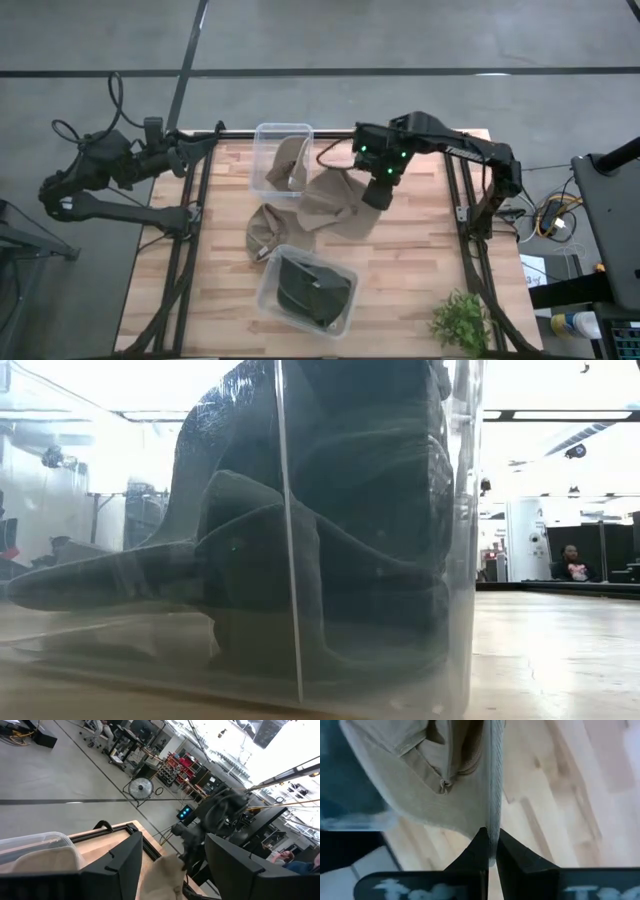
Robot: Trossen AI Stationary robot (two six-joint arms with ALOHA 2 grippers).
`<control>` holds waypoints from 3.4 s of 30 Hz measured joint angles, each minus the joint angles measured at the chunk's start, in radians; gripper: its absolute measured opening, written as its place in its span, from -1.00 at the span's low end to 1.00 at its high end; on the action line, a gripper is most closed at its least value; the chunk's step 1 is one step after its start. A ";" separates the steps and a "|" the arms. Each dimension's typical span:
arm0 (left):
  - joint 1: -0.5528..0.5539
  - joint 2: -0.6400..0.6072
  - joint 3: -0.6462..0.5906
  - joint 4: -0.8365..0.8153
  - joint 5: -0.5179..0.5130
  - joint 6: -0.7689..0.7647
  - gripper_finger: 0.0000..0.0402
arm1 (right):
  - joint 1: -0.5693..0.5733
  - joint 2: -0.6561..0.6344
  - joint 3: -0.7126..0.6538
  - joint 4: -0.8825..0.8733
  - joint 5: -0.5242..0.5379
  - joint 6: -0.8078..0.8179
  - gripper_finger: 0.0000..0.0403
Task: Pick & Place hat
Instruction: Put the bottom brown cap into the top transparent bin
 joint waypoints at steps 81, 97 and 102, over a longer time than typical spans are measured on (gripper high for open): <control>-0.001 0.192 0.000 0.309 -0.164 0.312 0.04 | 0.001 0.071 0.245 0.832 0.514 0.259 -0.94; -0.001 0.193 0.000 0.319 -0.177 0.323 -0.23 | 0.008 0.090 0.243 0.801 0.346 0.287 -0.94; 0.000 0.192 0.000 0.310 -0.175 0.319 -0.78 | 0.007 0.090 0.243 0.789 0.363 0.279 -0.94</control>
